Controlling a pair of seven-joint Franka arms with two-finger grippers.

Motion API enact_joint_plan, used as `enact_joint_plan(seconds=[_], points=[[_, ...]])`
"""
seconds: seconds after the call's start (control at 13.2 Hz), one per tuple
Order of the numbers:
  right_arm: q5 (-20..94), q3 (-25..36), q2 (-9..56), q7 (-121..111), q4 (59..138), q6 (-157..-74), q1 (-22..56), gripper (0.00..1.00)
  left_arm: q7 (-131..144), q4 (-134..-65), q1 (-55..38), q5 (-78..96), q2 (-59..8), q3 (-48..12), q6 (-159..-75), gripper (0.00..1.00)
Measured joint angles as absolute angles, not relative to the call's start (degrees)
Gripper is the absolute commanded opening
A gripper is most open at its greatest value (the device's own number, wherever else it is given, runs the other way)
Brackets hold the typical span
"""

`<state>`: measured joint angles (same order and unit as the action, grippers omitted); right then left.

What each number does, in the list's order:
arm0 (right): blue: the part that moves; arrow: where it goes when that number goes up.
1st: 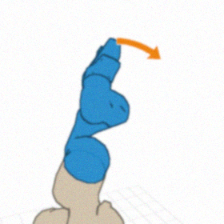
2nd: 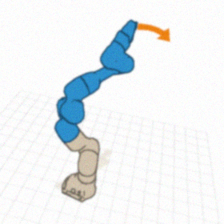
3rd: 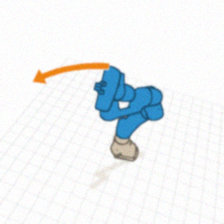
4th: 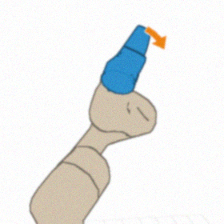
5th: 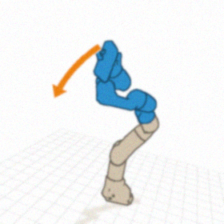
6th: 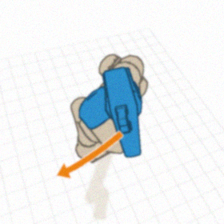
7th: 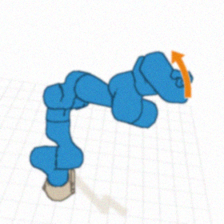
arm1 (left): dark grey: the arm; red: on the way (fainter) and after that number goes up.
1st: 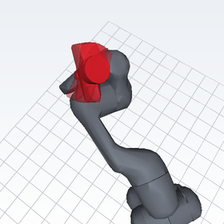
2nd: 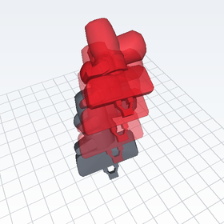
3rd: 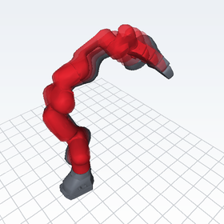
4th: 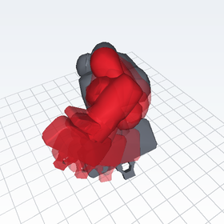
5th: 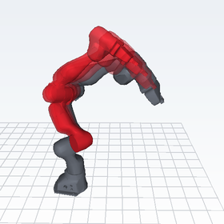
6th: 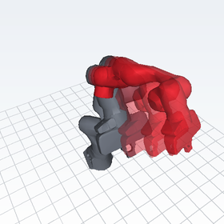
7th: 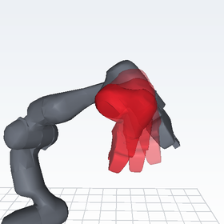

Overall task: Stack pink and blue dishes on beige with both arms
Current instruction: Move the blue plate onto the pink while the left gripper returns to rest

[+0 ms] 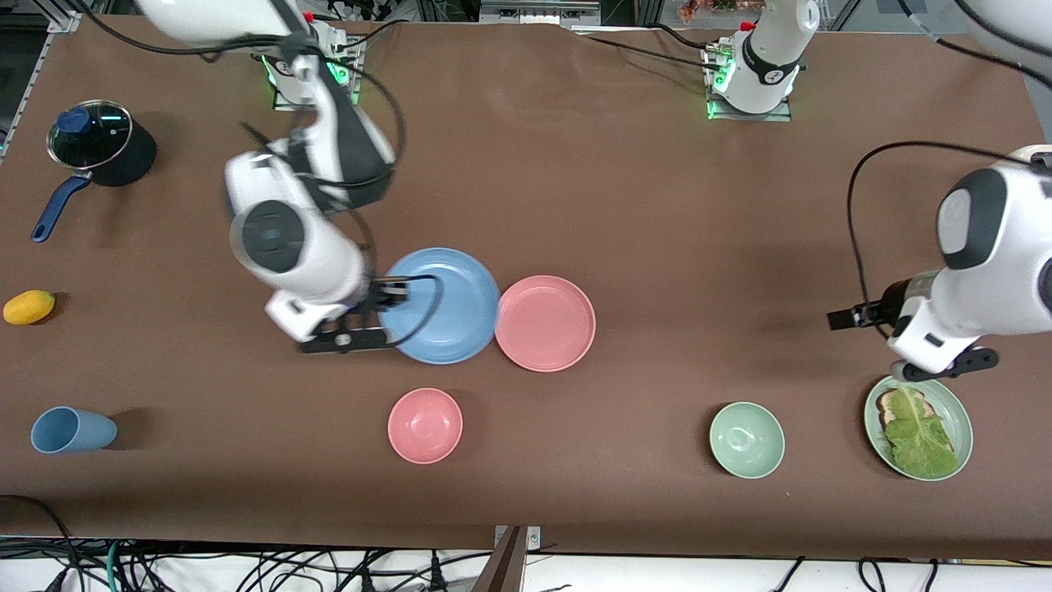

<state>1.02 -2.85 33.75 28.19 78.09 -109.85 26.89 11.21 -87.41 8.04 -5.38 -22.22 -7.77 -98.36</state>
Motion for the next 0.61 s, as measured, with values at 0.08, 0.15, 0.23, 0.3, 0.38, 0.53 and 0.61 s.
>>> enact_joint_plan(seconds=[0.08,0.15,0.23,0.3,0.38,0.53,0.61], points=[[1.0,-2.9,35.1,32.5,78.1,-112.8,29.4,0.0,9.1,-88.8,7.0,-4.7,-19.8,-5.7,-98.0,1.0],[1.0,-2.8,36.3,36.1,78.0,-115.5,31.4,0.0,7.5,-90.0,6.2,-4.1,-17.4,-4.3,-97.4,1.0],[1.0,-2.8,37.5,39.0,78.1,-117.9,32.9,0.0,6.6,-90.9,5.7,-3.3,-15.0,-3.3,-95.8,1.0],[1.0,-2.7,38.8,41.0,78.1,-120.2,33.9,0.0,6.1,-91.4,5.1,-1.9,-12.9,-2.5,-94.0,1.0],[1.0,-2.7,40.1,42.4,78.0,-122.4,34.4,0.0,6.0,-91.6,4.2,-0.1,-11.0,-1.7,-92.9,1.0],[1.0,-2.7,42.4,43.4,78.0,-126.0,34.8,0.0,5.7,-91.6,2.7,1.4,-7.4,-0.7,-92.1,1.0],[1.0,-2.7,43.4,43.5,78.0,-127.2,34.8,0.0,5.7,-91.7,2.0,1.4,-5.8,-0.6,-91.9,1.0]])
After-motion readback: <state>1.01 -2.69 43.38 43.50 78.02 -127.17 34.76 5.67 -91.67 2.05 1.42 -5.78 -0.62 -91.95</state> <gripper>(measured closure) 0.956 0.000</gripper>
